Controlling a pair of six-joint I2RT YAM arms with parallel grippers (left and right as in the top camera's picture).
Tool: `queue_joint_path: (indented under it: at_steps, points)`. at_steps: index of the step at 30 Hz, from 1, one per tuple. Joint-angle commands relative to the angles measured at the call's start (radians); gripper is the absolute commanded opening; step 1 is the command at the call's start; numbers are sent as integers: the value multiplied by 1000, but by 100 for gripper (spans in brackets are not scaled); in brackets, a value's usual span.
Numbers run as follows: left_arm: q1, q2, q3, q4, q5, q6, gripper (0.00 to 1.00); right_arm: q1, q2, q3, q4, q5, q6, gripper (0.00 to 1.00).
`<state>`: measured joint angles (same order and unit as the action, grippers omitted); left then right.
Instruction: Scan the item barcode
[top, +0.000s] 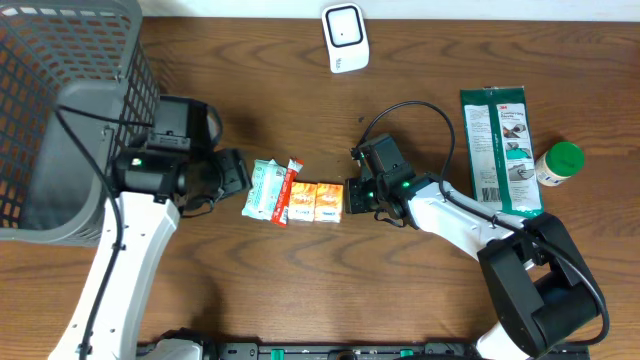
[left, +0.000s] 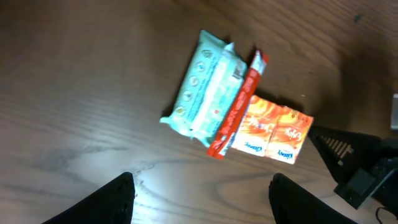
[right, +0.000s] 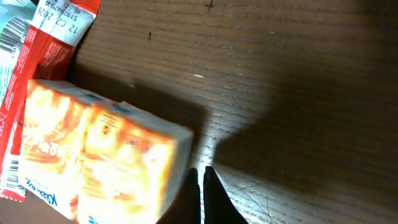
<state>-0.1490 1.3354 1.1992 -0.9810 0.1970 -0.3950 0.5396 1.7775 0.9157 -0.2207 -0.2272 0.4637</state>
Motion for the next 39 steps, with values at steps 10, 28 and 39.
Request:
queue_joint_path:
  at_steps: [10,28,39]
  points:
    - [-29,84,-4,22,-6,6,70,-68,-35,14,0,-201,-40,1]
    - [-29,101,-4,37,-6,6,70,-5,-41,11,-29,-172,-75,1]
    - [-48,101,-4,38,-6,6,70,5,-27,11,-68,-65,-55,1]
